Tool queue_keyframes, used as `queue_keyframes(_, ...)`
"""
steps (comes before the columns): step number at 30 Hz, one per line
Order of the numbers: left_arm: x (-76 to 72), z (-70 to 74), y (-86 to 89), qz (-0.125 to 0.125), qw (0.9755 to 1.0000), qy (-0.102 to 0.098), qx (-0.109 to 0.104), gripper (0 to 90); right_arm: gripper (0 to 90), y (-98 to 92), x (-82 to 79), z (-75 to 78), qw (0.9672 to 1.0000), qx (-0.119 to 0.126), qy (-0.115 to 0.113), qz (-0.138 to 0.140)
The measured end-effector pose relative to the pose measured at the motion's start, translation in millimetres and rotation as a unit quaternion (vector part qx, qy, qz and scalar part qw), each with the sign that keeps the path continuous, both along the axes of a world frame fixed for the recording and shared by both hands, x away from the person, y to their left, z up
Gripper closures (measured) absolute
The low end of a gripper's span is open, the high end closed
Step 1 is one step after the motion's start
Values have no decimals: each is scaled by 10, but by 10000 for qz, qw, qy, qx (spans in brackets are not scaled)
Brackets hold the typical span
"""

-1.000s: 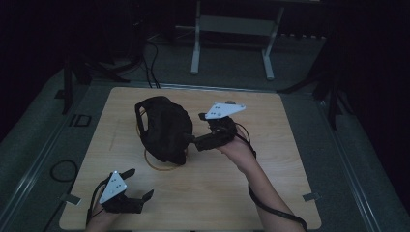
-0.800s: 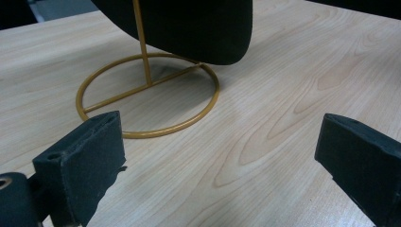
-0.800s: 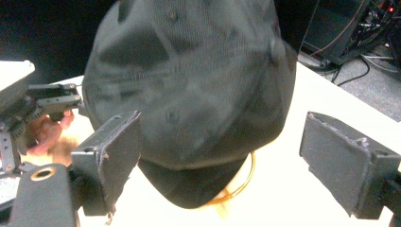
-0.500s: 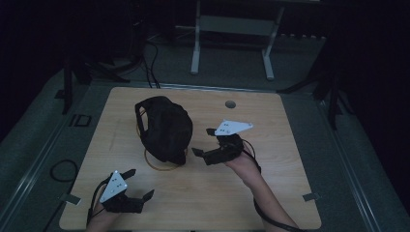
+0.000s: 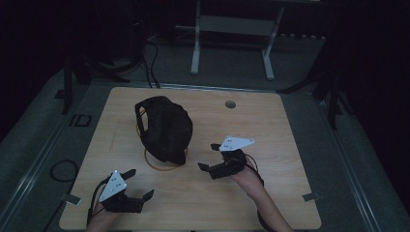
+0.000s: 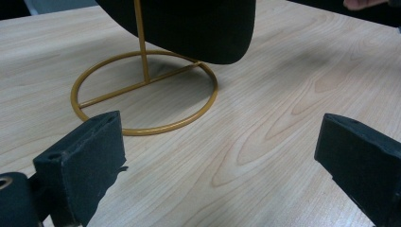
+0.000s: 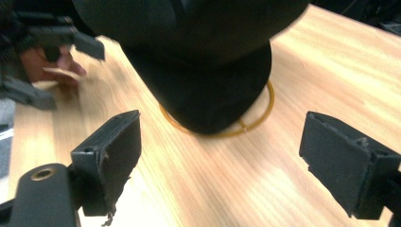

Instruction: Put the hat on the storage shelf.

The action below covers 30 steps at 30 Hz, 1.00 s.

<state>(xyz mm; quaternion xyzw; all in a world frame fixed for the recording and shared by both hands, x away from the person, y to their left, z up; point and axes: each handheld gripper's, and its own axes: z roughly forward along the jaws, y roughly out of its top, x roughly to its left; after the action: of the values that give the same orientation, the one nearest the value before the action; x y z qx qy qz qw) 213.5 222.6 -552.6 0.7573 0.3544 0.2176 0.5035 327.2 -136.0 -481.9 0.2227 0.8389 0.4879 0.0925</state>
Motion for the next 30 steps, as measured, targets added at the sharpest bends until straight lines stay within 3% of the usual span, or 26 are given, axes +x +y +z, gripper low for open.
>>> queue_keyframes(18, 9, -2, 10, -37, 9999, 32, -99, 29, 134, -305, -113, -411, 9995, -208, 224, 28)
queue_keyframes(30, 7, -5, 9, -56, 9999, 38, -78, 29, 139, -470, -188, -500, 9995, -180, 235, -94)
